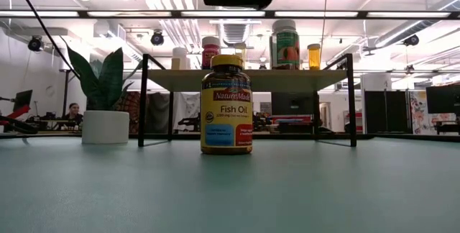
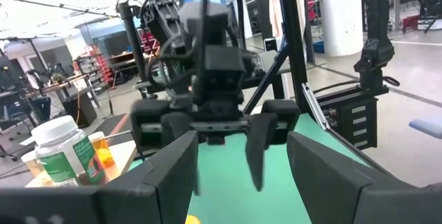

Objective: Pick and place medicine bottles onto shelf by color
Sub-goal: Put the yellow and brown pill bottle on the shelf

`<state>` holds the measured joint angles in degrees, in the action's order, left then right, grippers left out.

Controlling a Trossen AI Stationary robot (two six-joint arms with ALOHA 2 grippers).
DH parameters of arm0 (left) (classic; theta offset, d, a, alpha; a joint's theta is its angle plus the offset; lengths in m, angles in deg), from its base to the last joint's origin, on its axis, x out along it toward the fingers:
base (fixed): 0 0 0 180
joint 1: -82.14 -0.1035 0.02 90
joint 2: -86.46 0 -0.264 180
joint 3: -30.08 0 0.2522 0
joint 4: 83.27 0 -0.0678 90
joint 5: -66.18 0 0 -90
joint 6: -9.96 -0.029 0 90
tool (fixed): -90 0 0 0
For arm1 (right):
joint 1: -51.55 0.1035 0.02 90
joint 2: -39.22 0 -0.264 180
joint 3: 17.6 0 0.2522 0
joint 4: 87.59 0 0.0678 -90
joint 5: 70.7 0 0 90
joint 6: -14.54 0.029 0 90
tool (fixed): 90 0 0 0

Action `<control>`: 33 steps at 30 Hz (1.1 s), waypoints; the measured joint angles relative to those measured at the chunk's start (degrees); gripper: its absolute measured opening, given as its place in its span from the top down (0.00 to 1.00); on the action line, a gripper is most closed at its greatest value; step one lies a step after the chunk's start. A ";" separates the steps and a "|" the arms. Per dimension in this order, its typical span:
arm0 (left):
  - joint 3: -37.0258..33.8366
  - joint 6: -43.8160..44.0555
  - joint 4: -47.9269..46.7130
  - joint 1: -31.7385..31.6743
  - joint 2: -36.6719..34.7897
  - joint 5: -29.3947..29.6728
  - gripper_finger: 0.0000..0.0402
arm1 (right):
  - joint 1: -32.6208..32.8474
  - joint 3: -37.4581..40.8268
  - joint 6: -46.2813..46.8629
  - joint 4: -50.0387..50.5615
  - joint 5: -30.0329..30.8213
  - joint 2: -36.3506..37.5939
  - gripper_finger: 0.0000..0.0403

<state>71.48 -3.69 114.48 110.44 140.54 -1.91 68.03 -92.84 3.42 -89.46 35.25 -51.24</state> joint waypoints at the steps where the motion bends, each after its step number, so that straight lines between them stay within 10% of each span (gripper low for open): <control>1: 0.00 0.00 -0.22 0.00 0.00 0.00 0.49 | 0.02 -0.75 1.22 1.63 1.75 0.00 0.34; 10: 0.01 -0.22 -0.82 -0.04 -0.15 0.01 0.49 | 0.00 -10.59 13.58 28.90 4.61 -1.72 0.18; 33: 0.02 -0.24 -1.07 -0.04 -0.22 0.00 0.49 | -4.16 -9.39 20.93 28.55 6.55 -6.06 0.19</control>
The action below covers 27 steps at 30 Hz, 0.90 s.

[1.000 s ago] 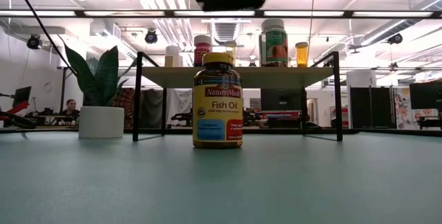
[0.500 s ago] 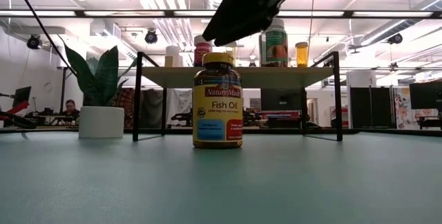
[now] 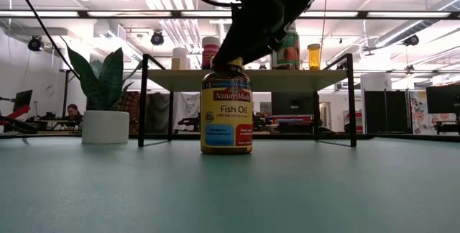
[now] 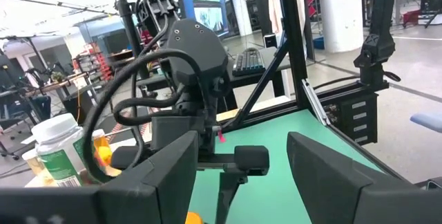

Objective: Pick and place medicine bottles onto shelf by color
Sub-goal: Put the yellow and brown pill bottle on the shelf

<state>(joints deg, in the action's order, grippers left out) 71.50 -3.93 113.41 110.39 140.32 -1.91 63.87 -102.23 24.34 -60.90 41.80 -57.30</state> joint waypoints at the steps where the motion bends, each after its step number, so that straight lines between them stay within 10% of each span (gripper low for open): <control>1: 0.00 0.00 0.00 0.00 0.00 0.00 0.49 | 0.02 0.02 0.04 0.02 -0.08 -0.06 0.19; 13: 0.00 -0.02 0.02 0.00 0.00 0.01 0.49 | 0.02 0.02 0.20 -1.07 -0.46 -0.03 0.50; 27: 0.02 -0.35 0.35 0.00 -0.33 0.02 0.49 | 2.33 0.08 -0.78 0.65 -3.60 3.59 0.46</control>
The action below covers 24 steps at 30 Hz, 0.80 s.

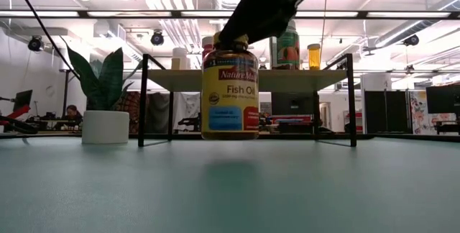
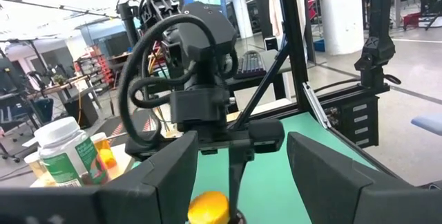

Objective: Pick and place medicine bottles onto shelf by color
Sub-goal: Put the yellow and brown pill bottle on the shelf

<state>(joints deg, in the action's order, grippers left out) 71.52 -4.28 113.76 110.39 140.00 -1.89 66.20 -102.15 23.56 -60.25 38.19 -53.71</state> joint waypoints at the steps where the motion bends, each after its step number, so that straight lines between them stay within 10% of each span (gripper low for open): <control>1: 0.00 0.00 0.00 0.00 0.00 0.00 0.49 | 0.15 0.00 -0.04 0.02 0.00 0.00 0.46; 24: -0.11 -7.13 -1.85 0.00 -2.05 0.90 0.49 | -0.83 9.40 0.31 -20.07 0.68 0.02 0.46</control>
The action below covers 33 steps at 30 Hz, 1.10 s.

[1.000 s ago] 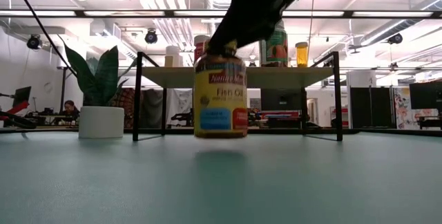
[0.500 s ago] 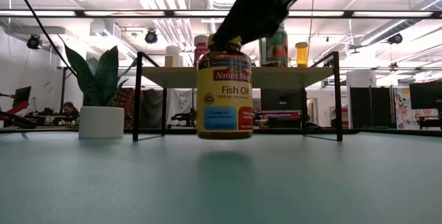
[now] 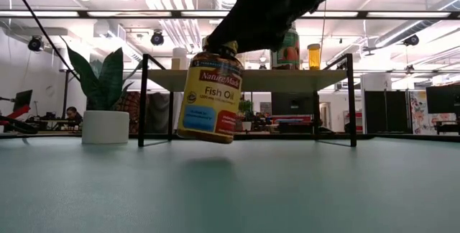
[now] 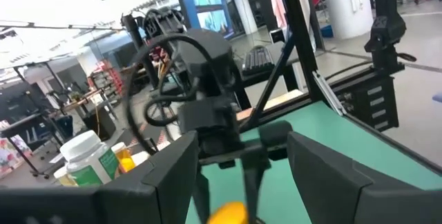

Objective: Pick and place medicine bottles onto shelf by color
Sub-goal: Put the yellow and brown pill bottle on the shelf

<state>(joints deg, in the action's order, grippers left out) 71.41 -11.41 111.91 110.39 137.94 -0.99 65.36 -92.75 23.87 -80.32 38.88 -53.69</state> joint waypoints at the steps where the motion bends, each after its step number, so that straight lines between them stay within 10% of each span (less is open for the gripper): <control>1: 0.00 0.02 -0.35 0.00 0.00 0.00 0.49 | -0.32 0.00 0.17 -0.16 0.01 0.00 0.46; 28: -0.08 2.06 -2.54 0.00 0.24 0.00 0.49 | -1.21 0.70 1.60 3.49 0.01 0.07 0.39; 33: -1.56 17.38 -1.17 0.22 1.39 -2.32 0.49 | -1.17 0.72 -0.53 3.69 -0.08 0.07 0.27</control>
<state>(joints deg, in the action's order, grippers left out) 69.85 5.97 110.73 110.61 139.33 -3.31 64.19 -92.03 23.34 -76.63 38.80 -53.62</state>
